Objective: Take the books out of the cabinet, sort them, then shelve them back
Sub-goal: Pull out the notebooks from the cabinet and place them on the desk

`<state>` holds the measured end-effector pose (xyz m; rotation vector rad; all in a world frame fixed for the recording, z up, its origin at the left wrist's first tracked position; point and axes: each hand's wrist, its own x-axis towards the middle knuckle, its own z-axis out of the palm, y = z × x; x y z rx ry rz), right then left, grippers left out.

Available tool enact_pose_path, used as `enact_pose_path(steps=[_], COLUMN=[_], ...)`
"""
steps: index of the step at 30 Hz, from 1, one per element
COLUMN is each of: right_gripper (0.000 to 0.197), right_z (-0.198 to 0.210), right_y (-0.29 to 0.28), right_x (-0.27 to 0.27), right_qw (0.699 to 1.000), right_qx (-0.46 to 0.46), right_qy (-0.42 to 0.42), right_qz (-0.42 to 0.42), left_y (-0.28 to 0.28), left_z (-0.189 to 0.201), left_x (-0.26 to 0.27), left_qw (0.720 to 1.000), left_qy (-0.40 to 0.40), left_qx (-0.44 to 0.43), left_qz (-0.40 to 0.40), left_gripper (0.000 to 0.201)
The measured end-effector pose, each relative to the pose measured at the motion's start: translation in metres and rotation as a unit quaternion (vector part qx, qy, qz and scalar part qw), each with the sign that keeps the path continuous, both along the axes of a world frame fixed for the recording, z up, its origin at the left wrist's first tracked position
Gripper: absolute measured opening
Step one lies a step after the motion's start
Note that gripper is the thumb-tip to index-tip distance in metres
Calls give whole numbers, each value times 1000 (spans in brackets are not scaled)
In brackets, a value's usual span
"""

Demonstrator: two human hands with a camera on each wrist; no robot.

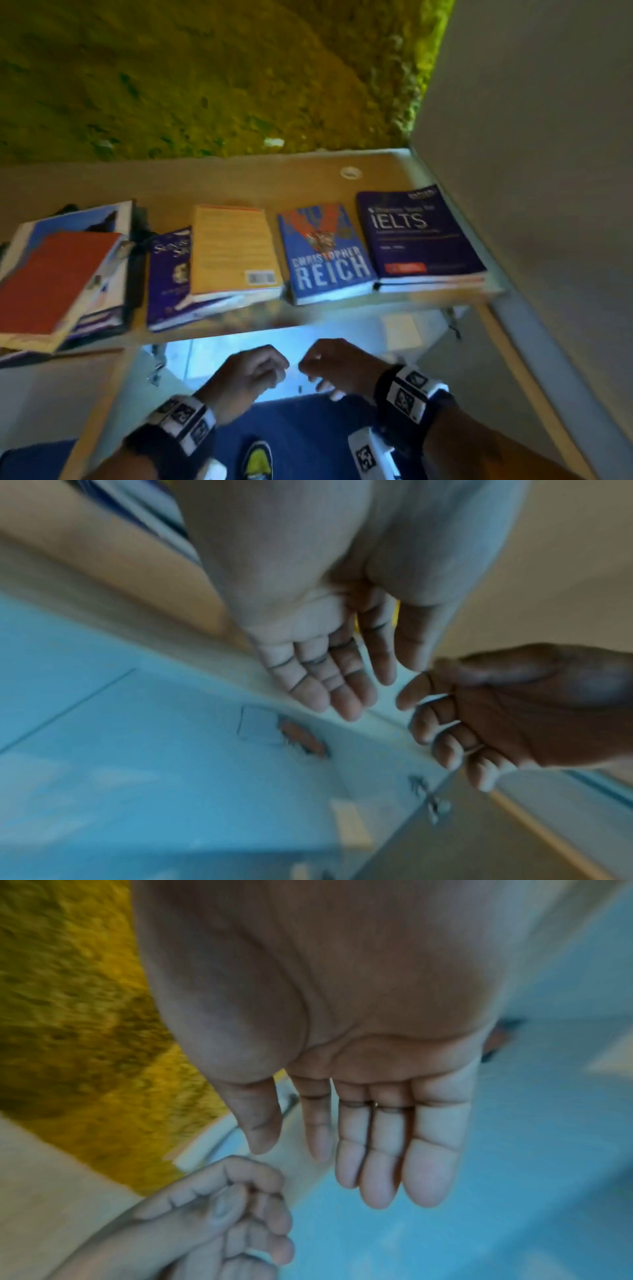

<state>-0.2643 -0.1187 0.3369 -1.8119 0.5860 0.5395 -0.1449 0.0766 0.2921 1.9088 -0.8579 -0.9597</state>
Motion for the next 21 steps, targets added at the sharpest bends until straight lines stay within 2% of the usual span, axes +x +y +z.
enact_pose_path(steps=[2, 4, 5, 6, 7, 9, 13, 17, 19, 21], right_gripper=[17, 23, 13, 16, 37, 61, 76, 90, 89, 82], right_z=[-43, -90, -109, -130, -154, -191, -280, -355, -381, -398], right_y=[-34, -68, -83, -98, -114, -146, -204, -245, -256, -258], right_x=[-46, -77, -84, -88, -87, -74, -34, 8, 18, 21], right_qw=[997, 991, 988, 984, 981, 975, 963, 937, 920, 917], right_qx=[-63, -102, -119, -137, -156, -187, -249, -340, -385, -393], right_qy=[40, 81, 95, 105, 105, 96, 38, 4, 16, 31], right_qz=[-13, -29, -39, -43, -51, -67, -96, -78, -66, -54], left_y=[-28, -58, -75, -92, -111, -151, -231, -292, -316, -336], left_z=[-42, -82, -101, -119, -135, -169, -232, -277, -297, -311], left_x=[-18, -25, -23, -16, -8, 21, 87, 146, 171, 185], left_qw=[993, 972, 959, 948, 938, 925, 921, 914, 903, 900], left_qy=[1, -19, -34, -59, -93, -166, -237, -309, -347, -364], left_qx=[101, 213, 254, 284, 301, 309, 299, 261, 250, 237], left_qz=[-54, -103, -121, -134, -142, -144, -84, -45, -36, -28], left_gripper=[19, 38, 49, 56, 59, 62, 65, 71, 73, 77])
